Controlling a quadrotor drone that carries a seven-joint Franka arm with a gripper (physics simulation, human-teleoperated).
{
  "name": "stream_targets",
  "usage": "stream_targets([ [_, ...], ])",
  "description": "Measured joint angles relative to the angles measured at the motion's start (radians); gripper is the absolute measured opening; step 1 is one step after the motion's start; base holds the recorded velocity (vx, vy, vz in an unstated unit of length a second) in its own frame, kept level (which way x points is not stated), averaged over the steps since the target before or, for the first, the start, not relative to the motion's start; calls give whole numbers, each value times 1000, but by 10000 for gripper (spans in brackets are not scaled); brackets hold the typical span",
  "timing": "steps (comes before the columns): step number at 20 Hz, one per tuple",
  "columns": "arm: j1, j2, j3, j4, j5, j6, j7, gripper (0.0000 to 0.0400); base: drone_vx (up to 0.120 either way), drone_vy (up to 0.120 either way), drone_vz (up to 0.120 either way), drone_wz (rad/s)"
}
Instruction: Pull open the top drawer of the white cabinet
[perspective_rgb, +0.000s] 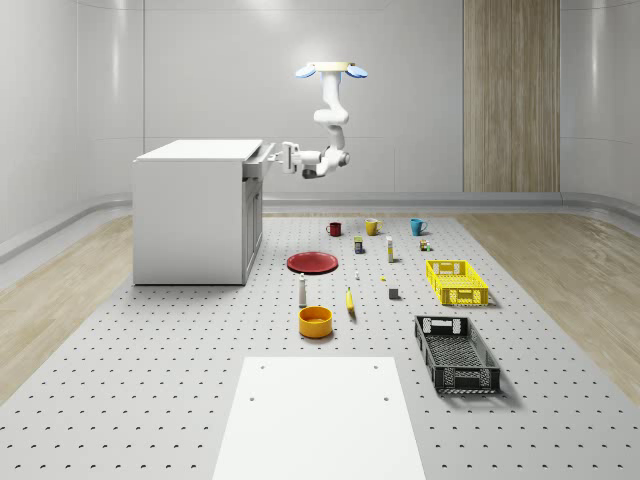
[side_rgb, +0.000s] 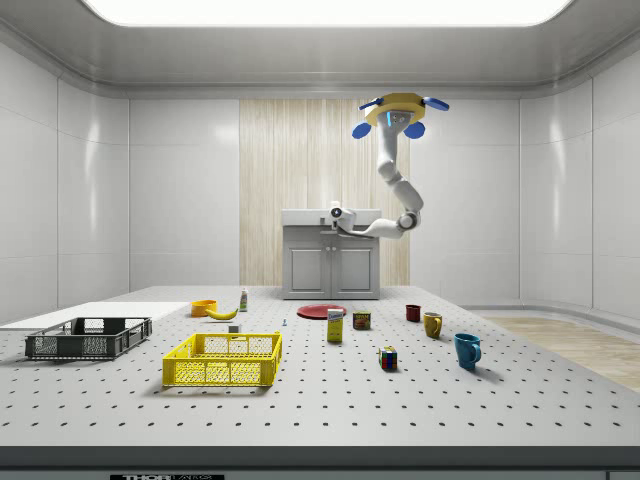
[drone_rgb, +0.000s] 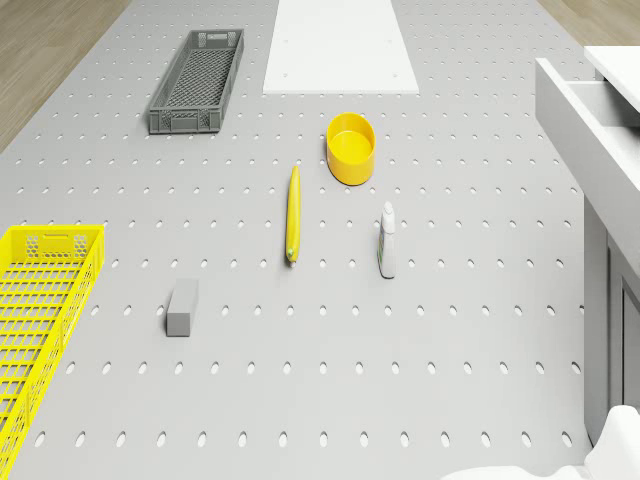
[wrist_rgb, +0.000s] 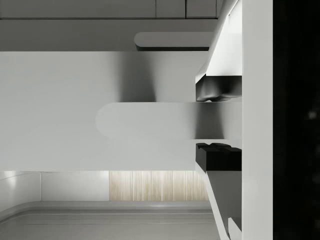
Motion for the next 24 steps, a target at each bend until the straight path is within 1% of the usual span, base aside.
stream_targets([
  [9,-18,-71,-103,-58,-94,-77,25,107,0,0,0,0],
  [10,-20,-78,-115,-63,-105,-84,28,122,0,0,0,0],
  [11,-21,-84,-125,-67,-115,-91,30,163,0,0,0,0],
  [13,-23,-93,-143,-74,-131,-101,33,219,0,0,0,0],
  [15,-22,-99,-156,-78,-144,-108,36,253,0,0,0,0],
  [18,-19,-105,-171,-82,-156,-112,38,280,0,0,0,0],
  [21,-15,-108,-181,-84,-164,-112,39,293,0,0,0,0],
  [24,-9,-110,-188,-85,-169,-111,39,299,0,93,0,0],
])
